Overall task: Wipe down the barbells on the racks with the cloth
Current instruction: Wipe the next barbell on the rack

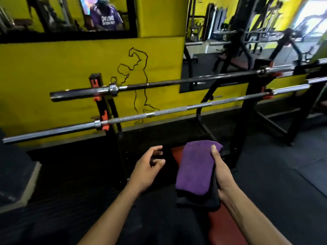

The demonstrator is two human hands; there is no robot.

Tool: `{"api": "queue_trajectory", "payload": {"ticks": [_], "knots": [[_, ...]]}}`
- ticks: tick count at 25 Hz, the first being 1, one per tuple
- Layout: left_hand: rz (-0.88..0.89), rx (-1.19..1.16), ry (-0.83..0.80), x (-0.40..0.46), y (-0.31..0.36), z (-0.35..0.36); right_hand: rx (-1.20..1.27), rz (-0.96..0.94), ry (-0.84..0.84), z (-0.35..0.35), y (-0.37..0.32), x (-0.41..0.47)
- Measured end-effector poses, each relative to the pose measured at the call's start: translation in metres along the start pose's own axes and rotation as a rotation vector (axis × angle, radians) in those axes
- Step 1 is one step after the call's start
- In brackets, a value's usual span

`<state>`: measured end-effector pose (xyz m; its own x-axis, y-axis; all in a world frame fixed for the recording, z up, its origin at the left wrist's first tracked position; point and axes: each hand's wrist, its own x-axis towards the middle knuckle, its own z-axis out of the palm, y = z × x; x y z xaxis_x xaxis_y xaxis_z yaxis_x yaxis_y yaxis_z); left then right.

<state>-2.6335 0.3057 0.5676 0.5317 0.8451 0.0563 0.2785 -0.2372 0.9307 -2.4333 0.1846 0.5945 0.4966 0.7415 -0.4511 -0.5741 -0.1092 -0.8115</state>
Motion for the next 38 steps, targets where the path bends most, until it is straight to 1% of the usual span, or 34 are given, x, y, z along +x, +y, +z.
{"api": "queue_trajectory", "payload": {"ticks": [1, 3, 7, 9, 11, 13, 16, 17, 19, 22, 25, 27, 29, 32, 34, 36, 38], "knots": [[0.042, 0.047, -0.021, 0.029, 0.001, -0.004, -0.025, -0.066, 0.071, 0.003, -0.015, 0.016], [0.084, 0.099, -0.052, 0.086, 0.0, -0.006, -0.067, -0.18, 0.142, 0.002, -0.037, 0.043], [0.183, 0.242, -0.102, 0.172, 0.006, 0.004, -0.1, -0.283, 0.176, 0.001, -0.057, 0.09], [0.227, 0.337, -0.087, 0.216, 0.01, 0.006, -0.121, -0.324, 0.187, 0.003, -0.073, 0.13], [0.248, 0.418, -0.053, 0.257, 0.006, 0.007, -0.115, -0.362, 0.201, 0.004, -0.094, 0.174], [0.255, 0.561, 0.01, 0.291, 0.002, 0.001, -0.078, -0.36, 0.208, 0.004, -0.111, 0.213], [0.263, 0.83, 0.25, 0.352, 0.006, -0.02, -0.033, -0.284, 0.186, 0.003, -0.147, 0.267], [0.242, 0.882, 0.297, 0.371, 0.007, -0.028, -0.038, -0.268, 0.189, 0.005, -0.158, 0.286], [0.195, 0.948, 0.312, 0.404, 0.008, -0.037, -0.035, -0.26, 0.161, 0.013, -0.173, 0.321], [0.192, 1.084, 0.301, 0.43, 0.004, -0.021, -0.05, -0.246, 0.117, 0.025, -0.181, 0.357], [0.183, 1.157, 0.376, 0.436, -0.004, -0.003, -0.077, -0.247, 0.078, 0.029, -0.185, 0.377], [0.197, 1.166, 0.416, 0.439, -0.009, -0.002, -0.13, -0.276, 0.098, 0.028, -0.191, 0.381], [0.218, 1.169, 0.419, 0.439, -0.009, -0.005, -0.233, -0.366, 0.114, 0.029, -0.2, 0.383], [0.265, 1.108, 0.398, 0.435, -0.008, -0.018, -0.438, -0.6, 0.113, 0.044, -0.228, 0.39], [0.255, 1.07, 0.433, 0.429, -0.008, -0.04, -0.524, -0.744, 0.106, 0.064, -0.251, 0.399], [0.21, 1.115, 0.492, 0.425, -0.01, -0.066, -0.57, -0.829, 0.128, 0.083, -0.264, 0.415], [0.165, 1.22, 0.482, 0.425, -0.01, -0.075, -0.584, -0.862, 0.128, 0.1, -0.26, 0.432]]}}
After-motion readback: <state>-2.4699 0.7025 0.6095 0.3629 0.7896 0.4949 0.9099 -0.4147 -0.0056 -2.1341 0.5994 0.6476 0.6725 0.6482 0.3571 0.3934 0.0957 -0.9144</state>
